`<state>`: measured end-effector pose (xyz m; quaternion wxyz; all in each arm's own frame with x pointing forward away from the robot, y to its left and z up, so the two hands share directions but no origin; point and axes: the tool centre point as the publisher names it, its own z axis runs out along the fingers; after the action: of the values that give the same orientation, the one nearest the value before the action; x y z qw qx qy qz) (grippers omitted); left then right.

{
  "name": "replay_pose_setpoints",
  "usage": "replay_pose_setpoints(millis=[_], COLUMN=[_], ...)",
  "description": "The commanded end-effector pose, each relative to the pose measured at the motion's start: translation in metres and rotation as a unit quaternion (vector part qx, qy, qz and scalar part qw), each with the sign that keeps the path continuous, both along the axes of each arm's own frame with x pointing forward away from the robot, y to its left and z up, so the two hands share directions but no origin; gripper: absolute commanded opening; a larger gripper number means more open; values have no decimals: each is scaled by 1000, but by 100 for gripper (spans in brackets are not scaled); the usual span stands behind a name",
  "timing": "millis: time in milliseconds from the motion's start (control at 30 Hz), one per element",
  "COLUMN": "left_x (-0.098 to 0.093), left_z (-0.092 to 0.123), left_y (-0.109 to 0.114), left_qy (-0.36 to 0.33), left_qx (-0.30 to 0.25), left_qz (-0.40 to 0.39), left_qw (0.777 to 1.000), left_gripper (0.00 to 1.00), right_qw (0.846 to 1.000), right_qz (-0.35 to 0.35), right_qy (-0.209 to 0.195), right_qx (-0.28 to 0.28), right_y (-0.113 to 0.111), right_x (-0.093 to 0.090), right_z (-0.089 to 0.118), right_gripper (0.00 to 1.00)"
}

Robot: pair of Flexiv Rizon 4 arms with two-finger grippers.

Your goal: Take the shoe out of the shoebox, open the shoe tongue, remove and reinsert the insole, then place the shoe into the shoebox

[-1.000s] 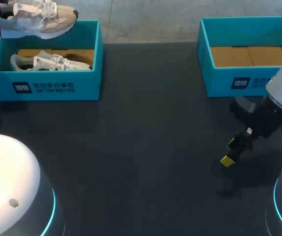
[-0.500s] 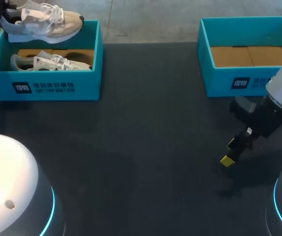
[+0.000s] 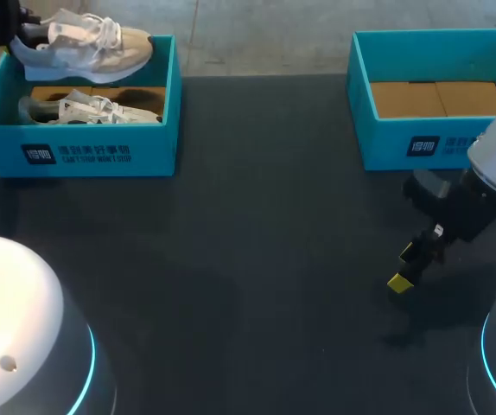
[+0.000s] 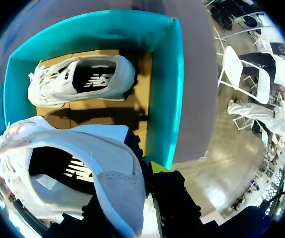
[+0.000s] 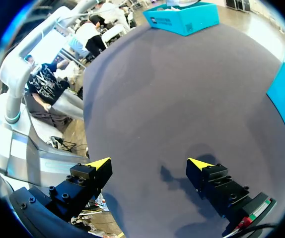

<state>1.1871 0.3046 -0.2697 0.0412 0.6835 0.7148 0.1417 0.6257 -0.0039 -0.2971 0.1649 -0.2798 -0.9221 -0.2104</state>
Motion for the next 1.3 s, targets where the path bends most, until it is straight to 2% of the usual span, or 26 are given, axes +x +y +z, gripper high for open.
replay_pose_setpoints(millis=[33, 400, 967, 1300], left_x=[6, 12, 22, 20], left_z=[-10, -36, -59, -71], left_y=[1, 2, -2, -3], left_qy=[3, 18, 35, 46], left_qx=[1, 6, 15, 19], left_qz=[-2, -1, 0, -1], left_qw=[1000, 1000, 999, 999], left_gripper=[0, 0, 0, 0], right_qw=[1000, 1000, 1000, 1000], right_qz=[0, 0, 0, 0], right_qy=[-1, -1, -1, -1], right_qx=[-1, -1, -1, -1], right_y=[0, 0, 0, 0], right_x=[-1, -1, -1, -1], right_z=[0, 0, 0, 0], right_gripper=[100, 100, 100, 100])
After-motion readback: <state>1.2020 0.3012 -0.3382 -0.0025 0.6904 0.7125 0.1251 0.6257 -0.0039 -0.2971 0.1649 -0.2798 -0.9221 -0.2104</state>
